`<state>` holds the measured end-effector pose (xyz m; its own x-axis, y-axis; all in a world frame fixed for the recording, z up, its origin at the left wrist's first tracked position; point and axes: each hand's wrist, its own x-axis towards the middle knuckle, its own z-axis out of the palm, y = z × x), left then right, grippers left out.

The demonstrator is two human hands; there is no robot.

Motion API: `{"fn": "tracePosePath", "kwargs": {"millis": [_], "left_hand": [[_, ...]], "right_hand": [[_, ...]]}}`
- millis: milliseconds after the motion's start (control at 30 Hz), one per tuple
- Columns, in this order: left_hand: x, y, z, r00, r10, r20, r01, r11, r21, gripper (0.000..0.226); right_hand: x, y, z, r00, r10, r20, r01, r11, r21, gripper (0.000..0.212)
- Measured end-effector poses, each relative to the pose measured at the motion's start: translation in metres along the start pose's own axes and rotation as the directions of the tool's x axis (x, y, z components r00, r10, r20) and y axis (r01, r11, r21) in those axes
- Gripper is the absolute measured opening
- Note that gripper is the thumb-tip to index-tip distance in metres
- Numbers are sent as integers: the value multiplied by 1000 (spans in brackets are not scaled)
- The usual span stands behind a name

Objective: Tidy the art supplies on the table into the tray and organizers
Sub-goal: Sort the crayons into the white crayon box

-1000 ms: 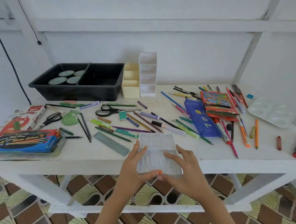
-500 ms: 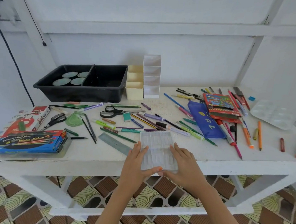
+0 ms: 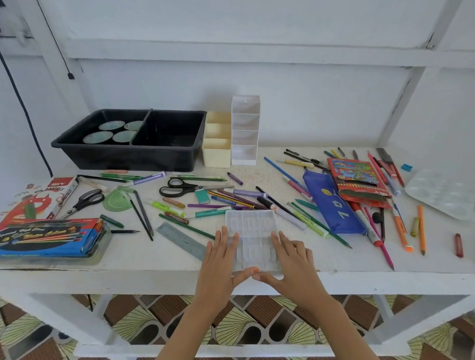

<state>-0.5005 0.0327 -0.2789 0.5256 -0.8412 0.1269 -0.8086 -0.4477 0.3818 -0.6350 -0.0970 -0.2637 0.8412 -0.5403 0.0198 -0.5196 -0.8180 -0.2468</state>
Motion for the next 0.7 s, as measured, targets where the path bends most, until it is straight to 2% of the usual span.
{"fn": "tracePosePath", "kwargs": {"millis": [100, 167, 267, 333, 433, 533, 700], "left_hand": [[-1, 7, -8, 998, -16, -68, 8, 993, -119, 98], [3, 12, -16, 988, -51, -145, 16, 972, -234, 77], [19, 11, -23, 950, -188, -250, 77, 916, -393, 50], [37, 7, -27, 912, -268, -309, 109, 887, -448, 39], [65, 3, -29, 876, -368, -313, 176, 847, -502, 32], [90, -3, -29, 865, -410, -288, 226, 832, -506, 27], [126, -14, -32, 861, -432, -270, 295, 855, -427, 31]], "right_hand": [[2, -2, -10, 1000, 11, 20, -14, 992, 124, 112], [9, -3, -19, 997, 34, -72, -18, 977, 211, 101], [35, 2, -28, 979, 47, -198, 0, 972, 234, 47], [58, 1, -33, 971, 39, -238, 16, 975, 224, 27], [92, -4, -42, 977, -21, -211, 62, 980, 188, 27], [125, -9, -47, 985, -100, -143, 114, 989, 96, 29], [154, -17, -50, 982, -168, 90, 171, 985, -27, 25]]}}
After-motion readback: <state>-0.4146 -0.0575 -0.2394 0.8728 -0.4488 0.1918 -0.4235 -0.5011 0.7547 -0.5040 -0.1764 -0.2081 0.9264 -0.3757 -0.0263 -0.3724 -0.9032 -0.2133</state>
